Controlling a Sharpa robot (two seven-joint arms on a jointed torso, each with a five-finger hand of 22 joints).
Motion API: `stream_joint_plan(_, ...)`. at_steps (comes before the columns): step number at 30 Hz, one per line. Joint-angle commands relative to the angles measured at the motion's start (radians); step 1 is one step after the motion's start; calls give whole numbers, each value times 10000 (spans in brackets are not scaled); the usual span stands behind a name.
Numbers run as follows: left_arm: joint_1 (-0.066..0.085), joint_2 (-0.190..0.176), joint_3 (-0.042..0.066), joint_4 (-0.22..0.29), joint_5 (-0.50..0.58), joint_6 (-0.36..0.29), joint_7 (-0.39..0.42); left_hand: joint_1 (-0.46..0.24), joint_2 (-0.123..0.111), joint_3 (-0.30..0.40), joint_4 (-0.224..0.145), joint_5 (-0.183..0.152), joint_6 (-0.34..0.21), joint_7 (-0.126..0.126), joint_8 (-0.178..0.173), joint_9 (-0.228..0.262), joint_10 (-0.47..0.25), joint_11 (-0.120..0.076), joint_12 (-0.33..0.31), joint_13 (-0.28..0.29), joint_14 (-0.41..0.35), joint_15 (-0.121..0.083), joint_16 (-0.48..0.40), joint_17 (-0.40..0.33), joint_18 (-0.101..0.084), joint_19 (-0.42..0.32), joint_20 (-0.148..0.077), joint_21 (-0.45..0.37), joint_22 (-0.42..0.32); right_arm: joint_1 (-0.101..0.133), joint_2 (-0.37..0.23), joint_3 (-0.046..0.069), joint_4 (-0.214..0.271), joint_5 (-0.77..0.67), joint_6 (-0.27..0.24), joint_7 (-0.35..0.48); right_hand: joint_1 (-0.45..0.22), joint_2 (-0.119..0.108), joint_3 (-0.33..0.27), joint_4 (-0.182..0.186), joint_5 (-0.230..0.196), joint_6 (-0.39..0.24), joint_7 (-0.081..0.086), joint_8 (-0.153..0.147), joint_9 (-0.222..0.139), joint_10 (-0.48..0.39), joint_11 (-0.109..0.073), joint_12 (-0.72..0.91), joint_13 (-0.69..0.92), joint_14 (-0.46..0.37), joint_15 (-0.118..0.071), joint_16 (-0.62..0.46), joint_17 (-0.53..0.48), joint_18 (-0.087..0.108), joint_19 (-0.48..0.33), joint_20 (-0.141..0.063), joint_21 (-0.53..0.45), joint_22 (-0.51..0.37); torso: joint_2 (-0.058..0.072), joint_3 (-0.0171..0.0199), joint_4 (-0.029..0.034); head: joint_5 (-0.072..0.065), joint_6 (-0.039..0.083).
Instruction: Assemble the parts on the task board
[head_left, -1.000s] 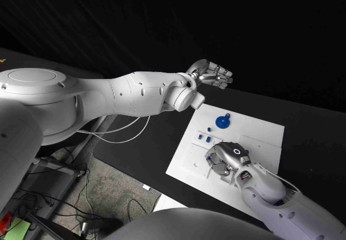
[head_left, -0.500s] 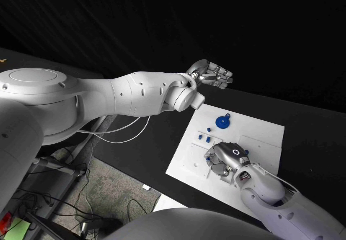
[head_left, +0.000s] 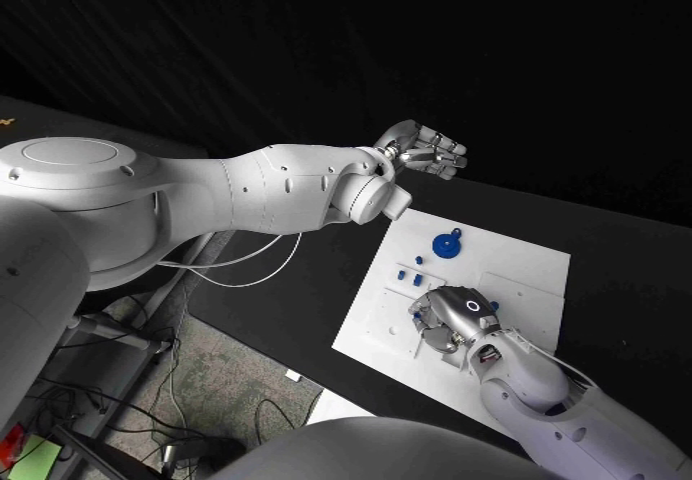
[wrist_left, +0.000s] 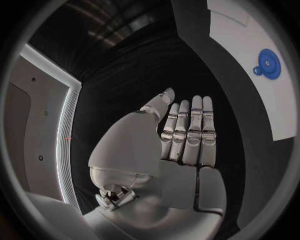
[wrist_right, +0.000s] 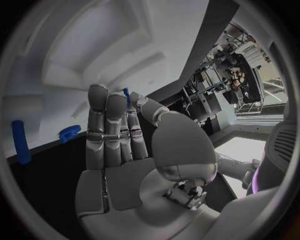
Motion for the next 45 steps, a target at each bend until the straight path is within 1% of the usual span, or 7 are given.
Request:
stream_joint_plan(1, 16, 25, 9, 5, 16, 145, 33, 86, -16, 11, 69, 6, 36, 27, -16, -7, -84, -10, 11, -7, 42, -8, -20, 11, -33, -41, -17, 29, 10, -15, 14, -7, -13, 159, -168, 78, -155, -121, -171, 5, 10, -175, 44, 21, -10, -367, 109, 19, -31, -10, 143, 31, -25, 210, 363, 123, -124, -44, -2, 4, -3, -8, -6)
stream_joint_plan(12, 16, 26, 9, -5, 16, 189, 3, 84, -15, 9, 97, -12, 36, 26, -16, -7, -92, -7, 9, -7, 36, -5, -20, 11, -33, -48, -12, 18, 39, -13, -19, -8, -27, 386, -154, 235, -298, -330, -689, 55, 314, -480, 108, 20, -17, -1061, 308, 19, -39, -57, 284, 87, -149, 395, 384, 289, -410, -259, -1, 10, -4, -33, -30)
stream_joint_plan(17, 16, 10, 8, -7, 16, 195, -8, 77, -13, 3, 118, -19, 31, 25, -16, -7, -99, -5, 10, -7, 31, -3, -21, 12, -33, -49, -8, 8, 36, -13, -57, -9, 19, 480, -234, 298, -370, -456, -1483, 73, 560, -814, 135, 15, -33, -1642, 442, 29, -37, -91, 380, 60, -286, 494, 396, 385, -526, -461, 2, 14, -3, -39, -42)
stream_joint_plan(20, 16, 5, 8, -15, 16, 197, -11, 77, -13, 3, 118, -19, 31, 25, -16, -7, -99, -5, 10, -7, 31, -3, -21, 12, -33, -49, -8, 8, 36, -14, -87, -9, 74, 505, -338, 310, -158, -229, -2146, -57, 567, -897, 127, 17, -32, -1722, 461, 20, -42, -86, 396, 90, -417, 560, 412, 431, -526, -646, 0, 13, -2, -47, -37)
stream_joint_plan(30, 16, -28, 8, -51, 16, 196, -10, 77, -13, 3, 118, -19, 31, 25, -16, -7, -99, -5, 10, -7, 31, -3, -21, 12, -33, -49, -8, 8, 36, -12, -455, 23, 789, 669, -781, 289, -120, -228, -2213, -225, 596, -988, 142, 13, -34, -1696, 458, 19, -42, -44, 389, 147, -527, 586, 418, 424, -391, -810, -7, 17, -18, -162, 19)
stream_joint_plan(40, 16, -137, 7, -64, 17, 204, 50, 93, -31, -8, 136, -30, 28, 26, -16, -7, -119, 1, 9, -7, 19, 2, -21, 12, -32, -45, -1, -5, 19, 140, -1716, 872, 2240, 1241, 436, 22, -188, -310, -2409, -171, 769, -1201, 107, 22, -30, -1360, 375, 24, -38, 0, 329, 193, -556, 504, 403, 356, -181, -976, -26, 11, -88, -513, 246)
stream_joint_plan(45, 16, -206, 6, -52, 18, 195, 74, 93, -31, -8, 136, -30, 28, 26, -16, -7, -119, 1, 9, -7, 19, 2, -21, 12, -32, -45, -1, -5, 19, 420, -2321, 1128, 2578, 1263, 1276, -225, 42, -359, -3063, -82, 624, -1360, 30, 15, -35, -1512, 393, 27, -36, -16, 354, 204, -555, 484, 394, 381, -154, -1057, -53, 26, -150, -717, 313)
